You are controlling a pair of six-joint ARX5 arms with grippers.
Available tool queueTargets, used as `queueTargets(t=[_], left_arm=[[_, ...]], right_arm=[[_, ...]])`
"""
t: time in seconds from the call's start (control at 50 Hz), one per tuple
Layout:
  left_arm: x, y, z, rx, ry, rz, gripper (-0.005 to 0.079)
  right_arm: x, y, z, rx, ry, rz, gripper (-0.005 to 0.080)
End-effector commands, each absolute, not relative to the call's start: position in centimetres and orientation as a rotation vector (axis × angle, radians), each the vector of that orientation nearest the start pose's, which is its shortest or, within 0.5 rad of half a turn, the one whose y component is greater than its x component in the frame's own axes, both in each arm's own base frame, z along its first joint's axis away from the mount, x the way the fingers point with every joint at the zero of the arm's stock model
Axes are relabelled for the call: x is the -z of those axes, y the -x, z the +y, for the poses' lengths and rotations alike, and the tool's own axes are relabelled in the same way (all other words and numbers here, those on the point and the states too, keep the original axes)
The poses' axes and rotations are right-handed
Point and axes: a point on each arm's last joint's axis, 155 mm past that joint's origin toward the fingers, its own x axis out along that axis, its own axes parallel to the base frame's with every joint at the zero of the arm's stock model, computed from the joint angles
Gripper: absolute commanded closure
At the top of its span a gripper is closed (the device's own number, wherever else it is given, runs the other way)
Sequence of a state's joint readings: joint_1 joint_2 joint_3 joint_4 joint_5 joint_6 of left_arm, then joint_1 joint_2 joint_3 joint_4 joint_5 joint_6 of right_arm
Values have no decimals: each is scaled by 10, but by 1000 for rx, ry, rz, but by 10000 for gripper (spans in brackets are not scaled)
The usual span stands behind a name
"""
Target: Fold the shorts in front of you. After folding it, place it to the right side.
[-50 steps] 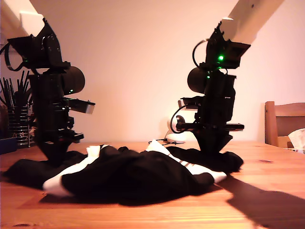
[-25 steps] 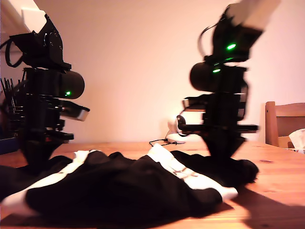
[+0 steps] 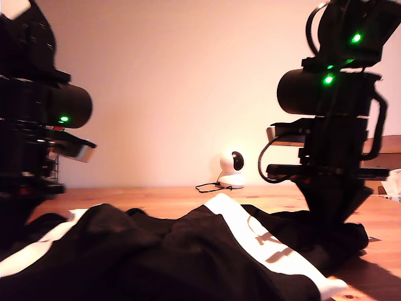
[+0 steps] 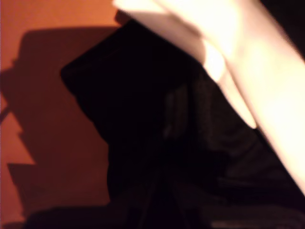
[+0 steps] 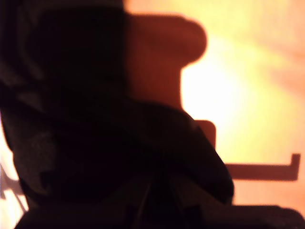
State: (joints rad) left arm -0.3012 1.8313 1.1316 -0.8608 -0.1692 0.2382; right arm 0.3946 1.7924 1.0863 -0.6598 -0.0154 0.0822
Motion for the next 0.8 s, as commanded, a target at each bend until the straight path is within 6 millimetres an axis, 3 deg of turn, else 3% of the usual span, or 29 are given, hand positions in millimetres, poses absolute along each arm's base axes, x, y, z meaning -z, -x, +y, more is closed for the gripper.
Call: queueTargets(t=[0.0, 0.28, 0.44, 0.56, 0.78], left_arm=[[26, -275, -51, 286, -571, 1642, 762], [-19, -292, -65, 336, -527, 1472, 762], [-35, -298, -75, 379, -509, 1401, 762], [-45, -319, -80, 494, -658, 1274, 761], [-57, -357, -85, 641, -894, 1056, 761]], right_arm=[[-4, -322, 135, -277, 185, 1351, 765], [-39, -323, 152, -368, 130, 1270, 765], [-43, -321, 156, -416, 145, 1261, 765], [-45, -315, 167, -528, 169, 1252, 765], [-45, -314, 169, -571, 200, 1243, 765]])
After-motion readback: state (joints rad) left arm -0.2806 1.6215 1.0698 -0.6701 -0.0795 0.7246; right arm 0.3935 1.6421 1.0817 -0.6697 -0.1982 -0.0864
